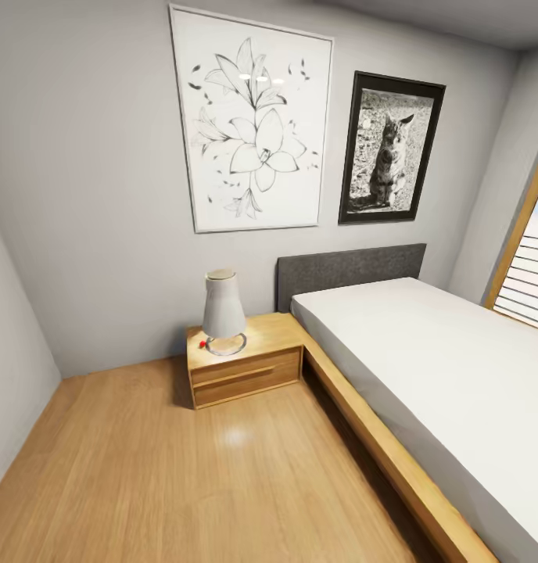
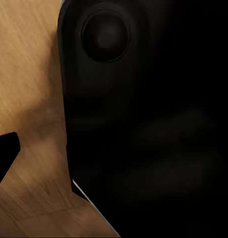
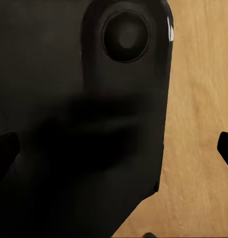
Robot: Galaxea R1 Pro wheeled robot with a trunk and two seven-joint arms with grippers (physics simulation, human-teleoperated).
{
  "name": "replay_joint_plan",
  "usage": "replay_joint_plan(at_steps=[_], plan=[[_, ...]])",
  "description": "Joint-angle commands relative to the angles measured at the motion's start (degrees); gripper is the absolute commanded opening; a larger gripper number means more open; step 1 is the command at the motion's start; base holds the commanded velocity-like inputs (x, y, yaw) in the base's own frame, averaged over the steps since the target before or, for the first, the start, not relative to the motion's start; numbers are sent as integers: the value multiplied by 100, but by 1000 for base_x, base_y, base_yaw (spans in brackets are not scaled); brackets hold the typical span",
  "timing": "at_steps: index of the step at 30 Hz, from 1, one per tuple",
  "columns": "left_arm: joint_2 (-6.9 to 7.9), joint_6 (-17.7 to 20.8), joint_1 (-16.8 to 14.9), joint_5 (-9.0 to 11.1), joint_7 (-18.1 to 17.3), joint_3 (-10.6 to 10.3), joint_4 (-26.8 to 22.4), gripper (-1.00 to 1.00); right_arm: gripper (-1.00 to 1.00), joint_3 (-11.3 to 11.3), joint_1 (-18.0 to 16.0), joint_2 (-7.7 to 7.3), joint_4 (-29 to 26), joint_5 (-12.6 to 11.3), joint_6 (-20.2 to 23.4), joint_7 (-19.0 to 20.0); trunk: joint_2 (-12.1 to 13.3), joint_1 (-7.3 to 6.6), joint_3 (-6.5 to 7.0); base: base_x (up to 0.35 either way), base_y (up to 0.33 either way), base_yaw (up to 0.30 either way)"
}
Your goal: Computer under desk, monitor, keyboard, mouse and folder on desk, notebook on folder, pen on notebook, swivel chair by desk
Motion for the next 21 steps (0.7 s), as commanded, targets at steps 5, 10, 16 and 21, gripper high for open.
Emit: replay_joint_plan(at_steps=[5, 10, 16, 21], plan=[[-130, -7, -10, -26, -11, -21, -114, 100, 100, 0, -27, 119, -44, -11, 44, -7, 119, -66, 51, 0, 0, 0], [-225, -16, -10, -19, 6, -10, -129, 100, 100, -12, -27, 13, -58, -23, 5, -9, 320, -175, 141, 0, 0, 0], [-220, -17, -10, -17, 9, -9, -132, 100, 100, -35, -27, -56, -62, -35, -188, -9, 560, -307, 249, 0, 0, -7], [-212, -25, -10, -17, 31, -9, -132, 100, 100, -14, -27, -60, -63, -17, -779, -15, 761, -417, 339, 0, 0, -231]])
